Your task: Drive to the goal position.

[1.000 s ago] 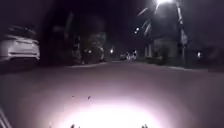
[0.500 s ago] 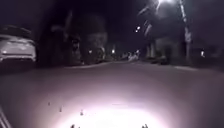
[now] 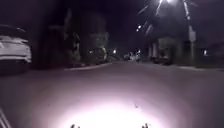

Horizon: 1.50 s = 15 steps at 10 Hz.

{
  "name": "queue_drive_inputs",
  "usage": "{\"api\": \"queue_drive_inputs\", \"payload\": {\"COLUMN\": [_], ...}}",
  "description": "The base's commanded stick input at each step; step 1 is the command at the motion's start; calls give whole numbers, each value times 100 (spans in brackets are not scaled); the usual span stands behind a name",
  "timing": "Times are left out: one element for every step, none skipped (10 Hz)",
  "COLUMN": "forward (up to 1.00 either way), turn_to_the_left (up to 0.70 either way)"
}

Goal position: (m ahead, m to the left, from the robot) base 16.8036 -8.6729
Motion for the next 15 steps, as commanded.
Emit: {"api": "queue_drive_inputs", "payload": {"forward": [85, 85, 85, 85, 85, 85, 85, 85, 85, 85, 85, 85, 85, 85, 85], "turn_to_the_left": [0, 0, 0, 0, 0, 0, 0, -26, -34, -21, 0, 0, 0, 0, 0]}}
